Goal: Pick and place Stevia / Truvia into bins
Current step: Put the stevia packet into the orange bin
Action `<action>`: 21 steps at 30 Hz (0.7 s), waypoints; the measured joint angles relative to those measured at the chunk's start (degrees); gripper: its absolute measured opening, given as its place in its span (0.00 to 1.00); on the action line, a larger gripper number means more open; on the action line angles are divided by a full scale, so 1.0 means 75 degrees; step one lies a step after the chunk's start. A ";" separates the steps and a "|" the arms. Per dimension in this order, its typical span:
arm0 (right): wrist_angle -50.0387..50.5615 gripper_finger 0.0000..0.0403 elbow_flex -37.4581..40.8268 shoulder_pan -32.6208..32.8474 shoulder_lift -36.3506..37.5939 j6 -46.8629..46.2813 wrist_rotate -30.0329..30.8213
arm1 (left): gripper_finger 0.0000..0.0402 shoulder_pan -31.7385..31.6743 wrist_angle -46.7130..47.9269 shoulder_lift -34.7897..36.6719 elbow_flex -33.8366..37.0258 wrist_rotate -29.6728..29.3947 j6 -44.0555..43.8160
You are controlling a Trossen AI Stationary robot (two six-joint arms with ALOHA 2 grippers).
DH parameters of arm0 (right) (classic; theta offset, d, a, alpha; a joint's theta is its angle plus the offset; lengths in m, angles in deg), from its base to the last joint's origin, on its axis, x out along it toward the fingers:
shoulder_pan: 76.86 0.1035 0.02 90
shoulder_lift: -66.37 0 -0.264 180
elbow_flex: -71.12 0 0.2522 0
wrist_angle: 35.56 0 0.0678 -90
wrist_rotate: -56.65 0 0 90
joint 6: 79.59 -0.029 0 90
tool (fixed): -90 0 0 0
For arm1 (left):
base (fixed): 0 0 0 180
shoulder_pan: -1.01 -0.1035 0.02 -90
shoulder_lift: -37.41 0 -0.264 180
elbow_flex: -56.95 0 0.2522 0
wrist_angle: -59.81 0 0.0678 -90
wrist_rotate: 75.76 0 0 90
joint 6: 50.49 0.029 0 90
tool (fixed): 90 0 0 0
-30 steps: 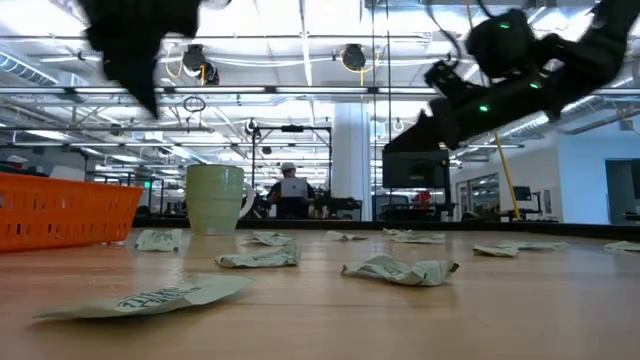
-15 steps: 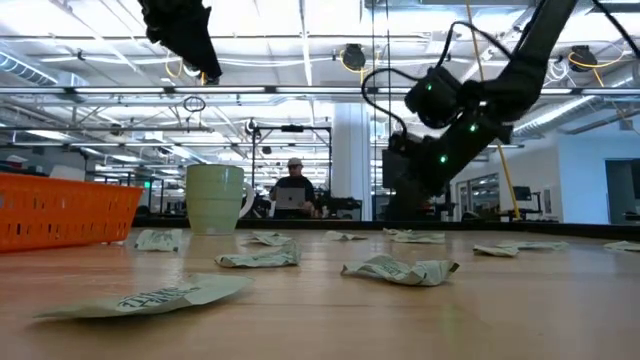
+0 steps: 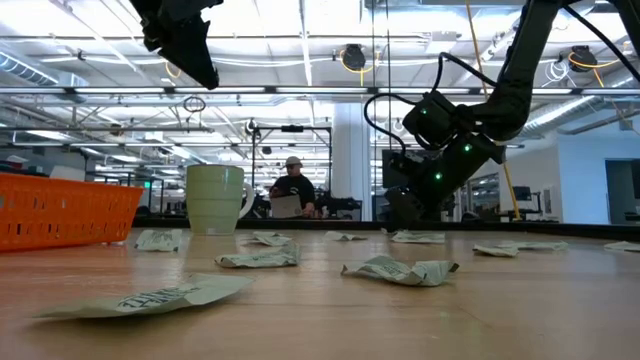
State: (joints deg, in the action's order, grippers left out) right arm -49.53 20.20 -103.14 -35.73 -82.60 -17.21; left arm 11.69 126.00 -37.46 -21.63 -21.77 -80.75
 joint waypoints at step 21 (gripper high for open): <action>-0.1295 0.01 0.0015 0.0547 -0.0020 -0.0116 -0.2451 | 0.15 0.0017 -0.0003 -0.0090 0.0000 0.0072 -0.1269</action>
State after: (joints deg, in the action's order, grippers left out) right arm -59.24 20.30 -99.04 -35.88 -83.47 -35.60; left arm 11.82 125.98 -38.14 -21.63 -21.23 -90.26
